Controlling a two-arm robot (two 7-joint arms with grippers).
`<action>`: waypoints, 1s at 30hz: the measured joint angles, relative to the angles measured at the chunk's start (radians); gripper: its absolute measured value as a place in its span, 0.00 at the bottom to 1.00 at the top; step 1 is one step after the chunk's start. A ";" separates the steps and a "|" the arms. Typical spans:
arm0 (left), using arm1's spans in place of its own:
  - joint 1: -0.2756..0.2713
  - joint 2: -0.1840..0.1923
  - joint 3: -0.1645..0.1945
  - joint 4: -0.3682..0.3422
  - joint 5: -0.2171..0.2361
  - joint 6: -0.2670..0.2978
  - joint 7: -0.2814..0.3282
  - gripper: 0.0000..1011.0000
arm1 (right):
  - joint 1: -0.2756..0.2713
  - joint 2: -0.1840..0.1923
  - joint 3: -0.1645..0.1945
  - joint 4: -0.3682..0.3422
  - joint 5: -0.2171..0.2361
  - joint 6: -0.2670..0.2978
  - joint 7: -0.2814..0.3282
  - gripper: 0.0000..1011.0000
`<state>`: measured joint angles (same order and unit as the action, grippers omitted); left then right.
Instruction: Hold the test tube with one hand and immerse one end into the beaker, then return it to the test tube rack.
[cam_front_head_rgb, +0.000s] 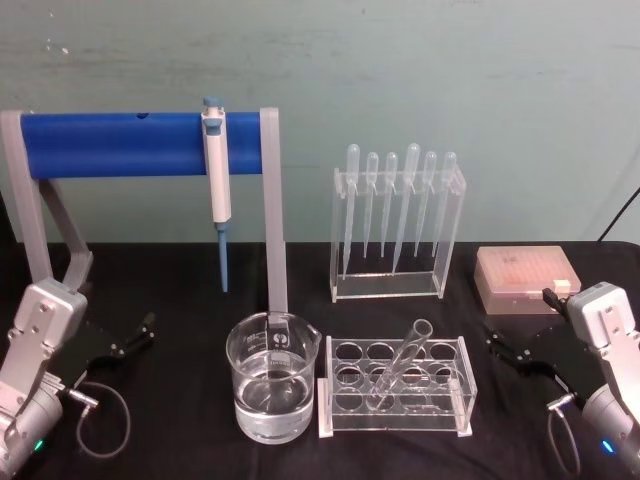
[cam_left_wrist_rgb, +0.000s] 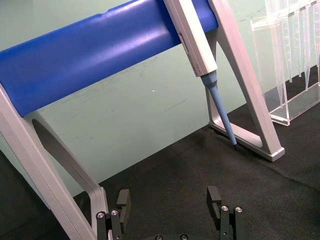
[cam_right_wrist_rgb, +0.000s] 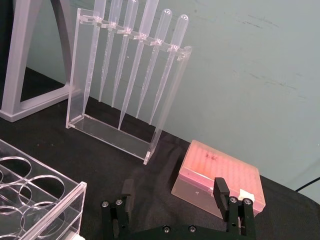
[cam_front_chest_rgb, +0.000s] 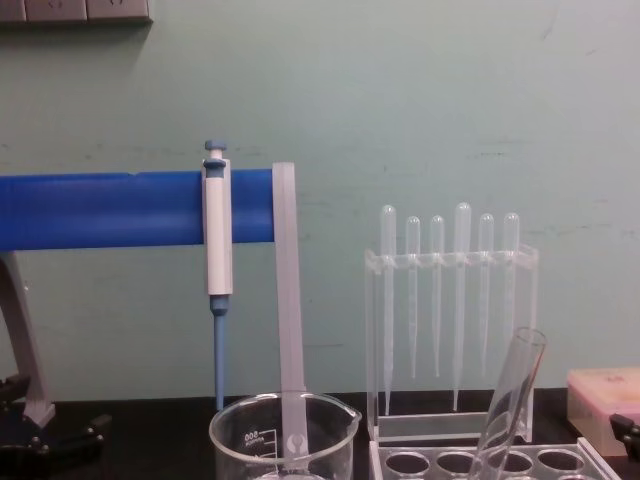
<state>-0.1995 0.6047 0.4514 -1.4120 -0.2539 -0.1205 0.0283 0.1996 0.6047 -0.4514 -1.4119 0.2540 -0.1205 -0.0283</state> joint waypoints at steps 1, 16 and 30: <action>0.000 0.000 0.000 0.000 0.000 0.000 0.000 0.99 | 0.000 0.000 0.000 0.000 0.000 0.000 0.000 0.99; 0.000 0.000 0.000 0.000 0.000 0.000 0.000 0.99 | 0.000 0.000 0.000 0.000 0.000 0.000 0.000 0.99; 0.000 0.000 0.000 0.000 0.000 0.000 0.000 0.99 | 0.000 0.000 0.000 0.000 0.000 0.000 0.000 0.99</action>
<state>-0.1995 0.6047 0.4514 -1.4120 -0.2539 -0.1205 0.0283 0.1996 0.6047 -0.4514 -1.4120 0.2539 -0.1205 -0.0283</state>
